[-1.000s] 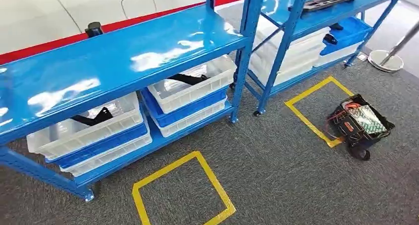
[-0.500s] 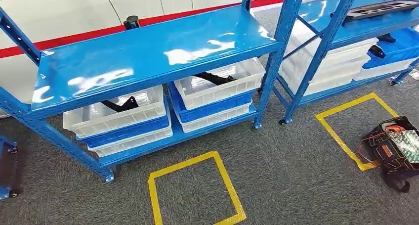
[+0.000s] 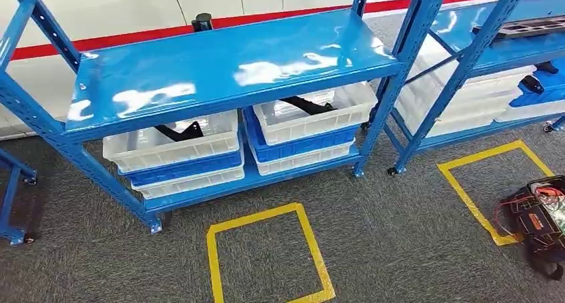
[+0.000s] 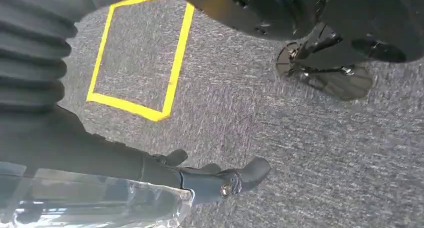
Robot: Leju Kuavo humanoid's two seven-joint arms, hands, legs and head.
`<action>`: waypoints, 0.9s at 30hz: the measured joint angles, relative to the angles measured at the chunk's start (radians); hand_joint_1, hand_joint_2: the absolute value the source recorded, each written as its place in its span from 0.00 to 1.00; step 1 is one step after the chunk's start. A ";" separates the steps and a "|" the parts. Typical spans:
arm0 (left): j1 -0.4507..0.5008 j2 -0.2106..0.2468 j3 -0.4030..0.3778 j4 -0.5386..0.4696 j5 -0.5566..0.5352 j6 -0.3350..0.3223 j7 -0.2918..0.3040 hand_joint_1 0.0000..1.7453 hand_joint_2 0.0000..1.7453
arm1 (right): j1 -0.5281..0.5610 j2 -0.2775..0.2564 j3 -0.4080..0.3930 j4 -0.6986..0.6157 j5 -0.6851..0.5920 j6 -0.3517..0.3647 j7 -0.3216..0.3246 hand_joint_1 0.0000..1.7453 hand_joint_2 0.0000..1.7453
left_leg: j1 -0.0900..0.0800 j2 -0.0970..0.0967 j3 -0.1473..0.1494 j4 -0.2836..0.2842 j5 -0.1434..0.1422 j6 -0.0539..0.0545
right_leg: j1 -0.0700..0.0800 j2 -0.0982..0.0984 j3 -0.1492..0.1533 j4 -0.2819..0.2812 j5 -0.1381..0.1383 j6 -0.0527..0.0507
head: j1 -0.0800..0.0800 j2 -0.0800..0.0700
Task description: Take the parts from the cabinet and place them on the table.
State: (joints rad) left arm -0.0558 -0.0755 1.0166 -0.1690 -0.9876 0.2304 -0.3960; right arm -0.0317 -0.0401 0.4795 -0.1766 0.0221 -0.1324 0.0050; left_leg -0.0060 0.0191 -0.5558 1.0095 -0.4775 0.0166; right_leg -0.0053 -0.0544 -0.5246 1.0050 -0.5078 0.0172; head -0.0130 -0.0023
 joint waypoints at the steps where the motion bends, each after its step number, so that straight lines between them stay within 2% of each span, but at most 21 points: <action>1: 0.000 0.000 0.000 0.000 -0.001 0.000 0.000 0.00 0.00 | 0.000 0.000 0.000 0.000 0.000 0.000 -0.002 0.00 0.00 | -0.001 0.000 0.000 0.000 0.000 0.001 | -0.001 0.000 0.001 -0.001 0.001 0.001 | 0.001 0.000; 7: 0.000 -0.001 0.000 0.000 -0.007 -0.001 0.015 0.00 0.00 | -0.001 -0.002 0.000 0.000 0.000 0.008 -0.006 0.00 0.00 | -0.002 0.000 -0.001 0.001 0.000 0.005 | -0.003 0.000 0.007 -0.004 0.005 0.007 | 0.000 0.000; 13: 0.000 -0.001 0.000 0.000 -0.008 0.002 0.034 0.00 0.00 | -0.001 -0.002 0.001 0.000 0.005 0.013 -0.007 0.00 0.00 | -0.002 -0.001 -0.001 0.001 0.000 0.006 | -0.003 0.000 0.006 -0.004 0.005 0.007 | 0.000 0.000; 27: 0.000 -0.002 0.000 0.000 -0.008 0.002 0.027 0.00 0.00 | -0.001 -0.004 0.002 0.000 0.006 0.011 -0.006 0.00 0.00 | 0.001 -0.001 -0.001 0.001 0.000 0.006 | 0.000 0.000 0.006 -0.003 0.004 0.007 | 0.000 0.000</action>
State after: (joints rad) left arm -0.0558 -0.0774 1.0163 -0.1690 -0.9953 0.2323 -0.3693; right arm -0.0327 -0.0443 0.4810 -0.1766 0.0278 -0.1213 -0.0008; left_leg -0.0054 0.0185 -0.5564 1.0105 -0.4771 0.0222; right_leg -0.0055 -0.0540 -0.5187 1.0017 -0.5034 0.0244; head -0.0126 -0.0023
